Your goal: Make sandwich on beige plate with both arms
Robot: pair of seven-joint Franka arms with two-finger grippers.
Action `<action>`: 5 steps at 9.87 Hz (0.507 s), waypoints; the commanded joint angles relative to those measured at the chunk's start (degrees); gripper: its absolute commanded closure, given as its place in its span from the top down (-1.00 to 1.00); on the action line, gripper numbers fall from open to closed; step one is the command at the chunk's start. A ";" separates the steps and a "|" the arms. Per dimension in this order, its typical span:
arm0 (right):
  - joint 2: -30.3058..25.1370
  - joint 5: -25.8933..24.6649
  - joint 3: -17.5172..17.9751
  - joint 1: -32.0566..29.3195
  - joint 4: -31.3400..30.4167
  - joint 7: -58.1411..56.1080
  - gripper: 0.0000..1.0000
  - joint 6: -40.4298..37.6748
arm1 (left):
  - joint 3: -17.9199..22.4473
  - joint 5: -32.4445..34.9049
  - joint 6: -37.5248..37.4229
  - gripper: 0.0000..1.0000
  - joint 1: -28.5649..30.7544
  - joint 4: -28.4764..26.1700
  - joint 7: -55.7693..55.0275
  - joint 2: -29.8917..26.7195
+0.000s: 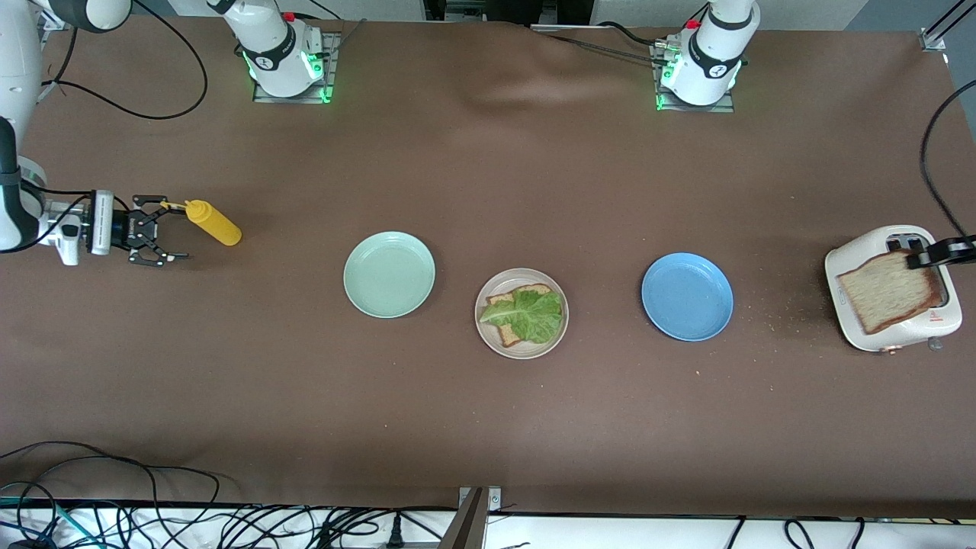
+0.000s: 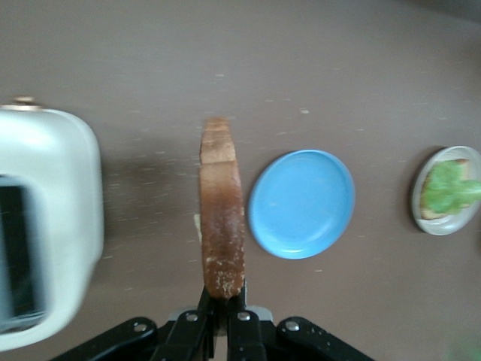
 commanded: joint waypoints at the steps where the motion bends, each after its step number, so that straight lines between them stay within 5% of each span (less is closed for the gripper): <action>1: 0.18 -5.81 0.07 -0.07 10.13 11.43 1.00 -7.55 | 0.47 -7.64 -1.20 -1.00 -5.35 2.08 -2.25 4.49; 3: -0.35 -10.29 0.15 0.54 18.92 23.55 1.00 -13.02 | 0.38 -21.22 -1.19 -1.00 -6.51 2.08 -3.22 7.73; 5: -3.76 -13.56 0.24 2.11 22.21 35.94 1.00 -15.49 | -0.57 -26.27 -1.02 -1.00 -9.66 2.17 -2.43 10.72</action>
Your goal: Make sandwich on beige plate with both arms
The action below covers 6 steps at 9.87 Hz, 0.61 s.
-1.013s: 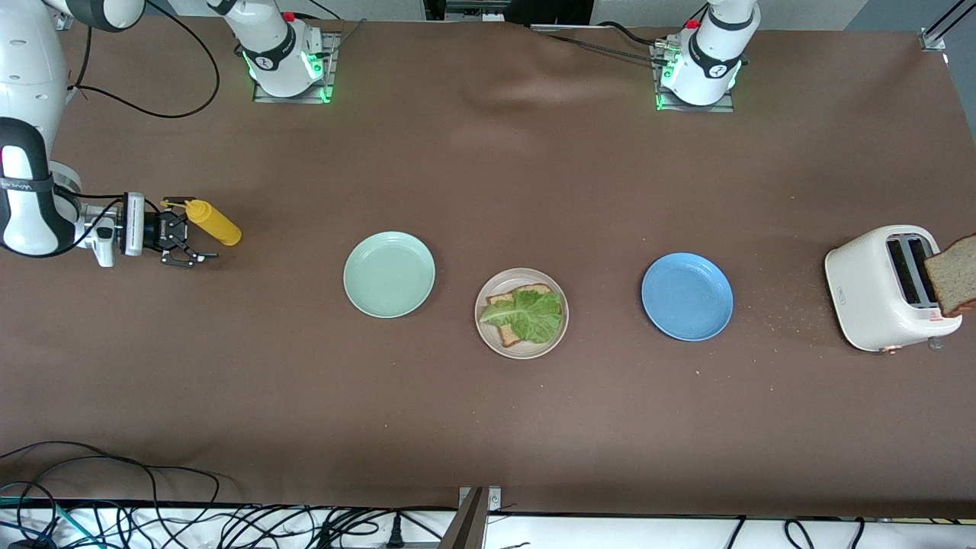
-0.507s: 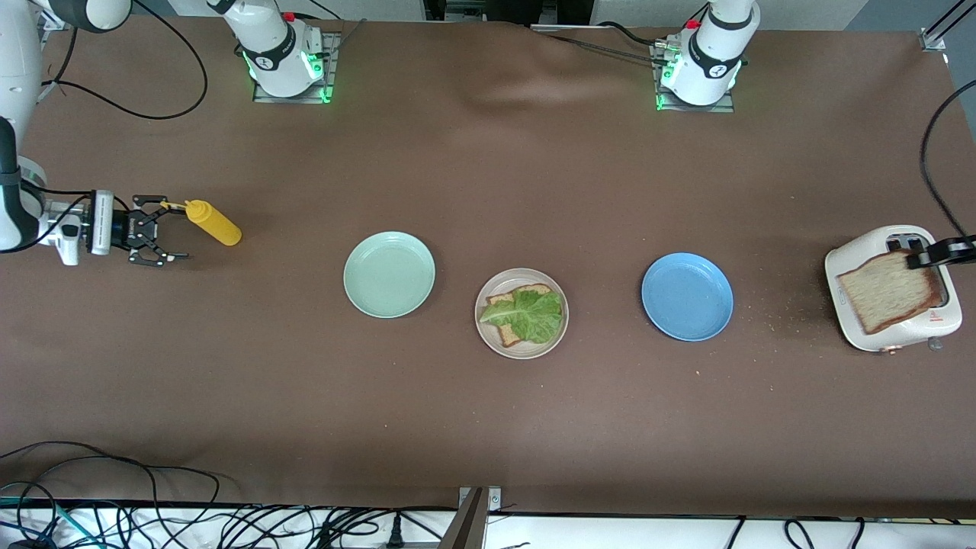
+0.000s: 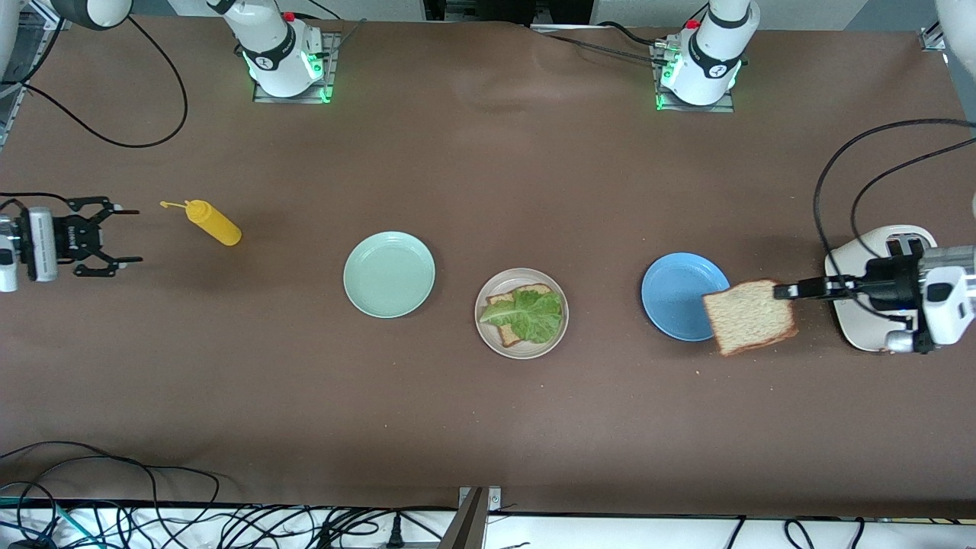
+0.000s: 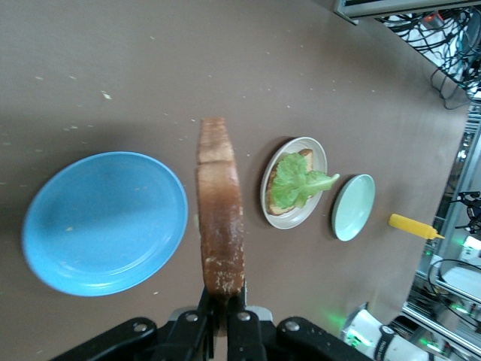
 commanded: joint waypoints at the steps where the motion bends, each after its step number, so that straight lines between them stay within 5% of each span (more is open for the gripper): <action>1: -5.04 -3.81 0.13 3.07 2.17 15.88 1.00 -2.13 | -0.53 -8.77 -0.83 -1.00 -3.16 2.21 0.44 4.48; 6: -16.92 -17.15 0.22 14.41 2.17 58.16 1.00 -0.81 | -0.53 -21.11 4.95 -1.00 -12.47 2.56 0.44 6.96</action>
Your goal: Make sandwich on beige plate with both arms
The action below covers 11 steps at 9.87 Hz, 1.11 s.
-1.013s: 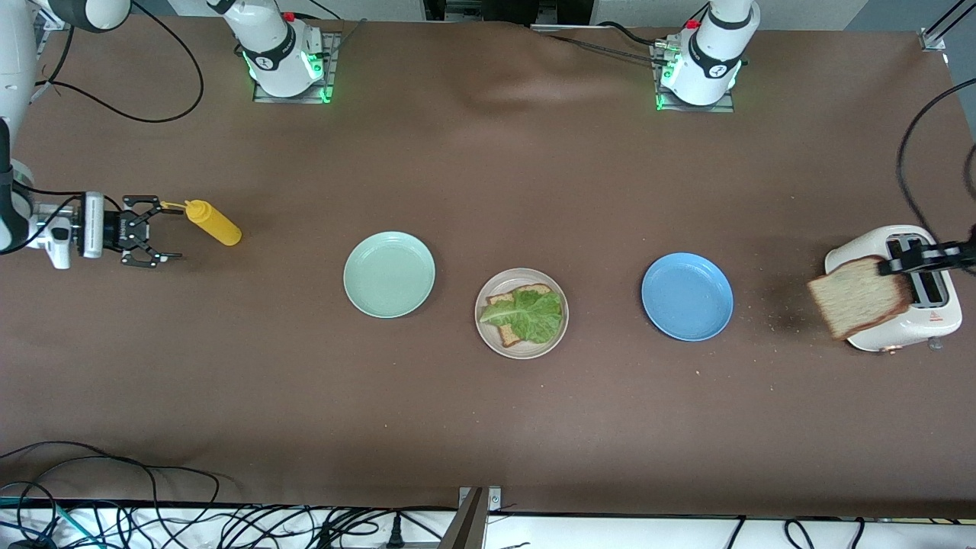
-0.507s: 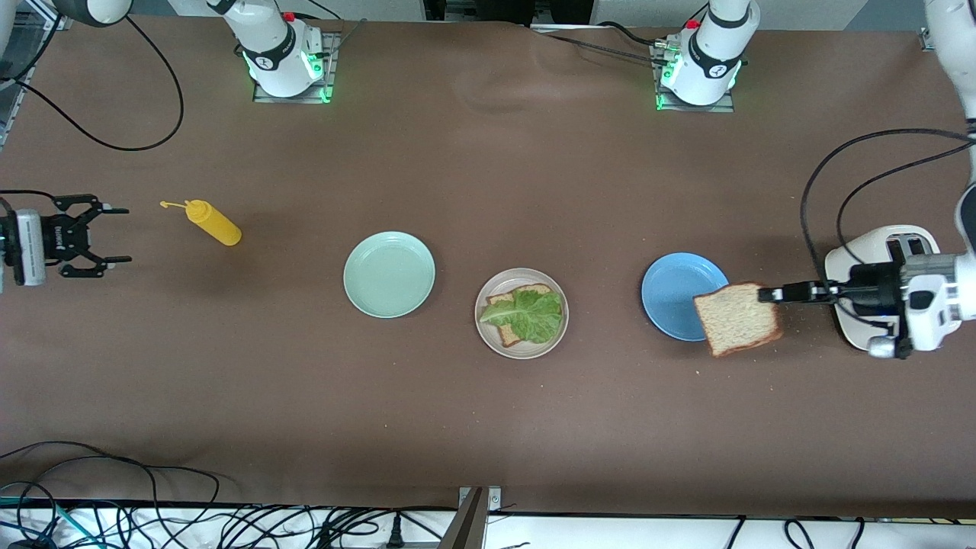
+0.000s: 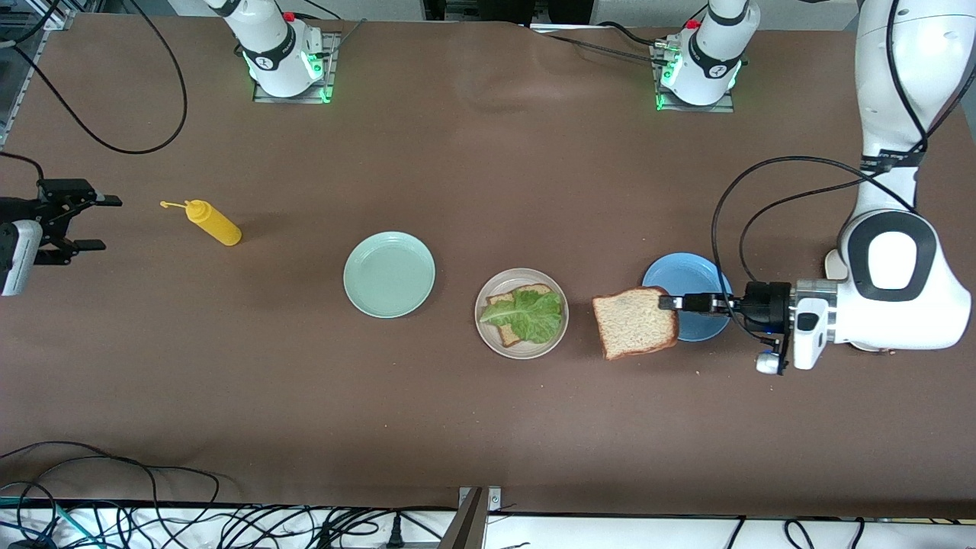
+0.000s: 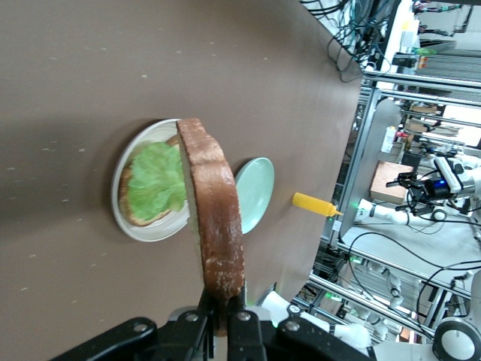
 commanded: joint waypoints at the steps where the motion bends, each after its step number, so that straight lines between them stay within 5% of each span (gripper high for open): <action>1: -5.09 -7.54 0.29 2.37 -1.02 16.09 1.00 0.42 | 0.66 -4.03 2.70 -1.00 -4.47 2.00 0.40 1.29; 3: -8.53 -13.36 0.64 4.48 -1.54 25.71 1.00 0.07 | 0.66 -7.28 6.83 -1.00 -8.25 1.65 0.40 1.56; 8: -13.02 -16.26 0.82 13.44 -3.04 47.68 1.00 1.47 | 0.66 -10.18 18.25 -1.00 -15.12 -4.40 4.95 2.17; 11: -14.34 -17.42 0.91 15.21 -4.79 51.67 1.00 3.22 | 0.66 -10.46 20.64 -1.00 -16.53 -5.74 5.50 2.79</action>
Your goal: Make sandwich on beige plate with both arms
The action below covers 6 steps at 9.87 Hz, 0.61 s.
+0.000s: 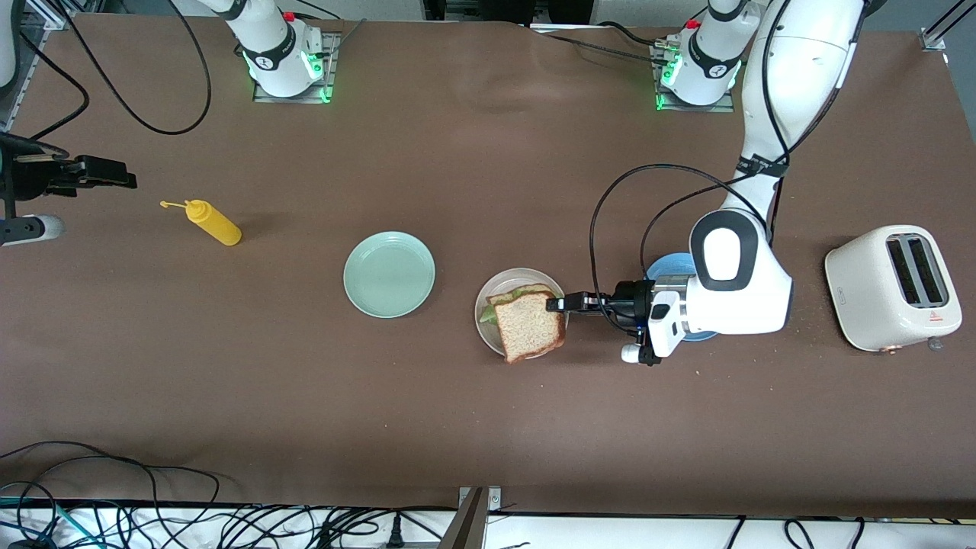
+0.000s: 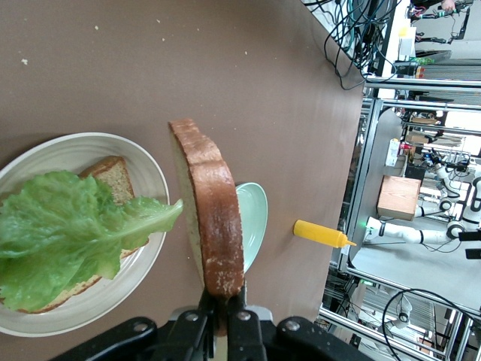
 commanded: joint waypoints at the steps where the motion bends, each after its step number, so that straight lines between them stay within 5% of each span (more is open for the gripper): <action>1: -3.86 -1.29 0.11 1.16 -5.37 1.62 1.00 3.94 | 0.69 -2.24 2.38 -1.00 -1.74 -2.17 1.97 -0.51; 4: -8.34 -1.38 0.11 2.14 -12.13 1.80 1.00 9.47 | 0.69 -2.24 3.53 -1.00 -3.06 -3.67 1.97 -0.68; 6: -10.28 -4.70 5.97 -0.74 -13.64 6.43 1.00 10.63 | 0.69 -2.24 4.58 -1.00 -3.85 -5.16 1.97 -1.21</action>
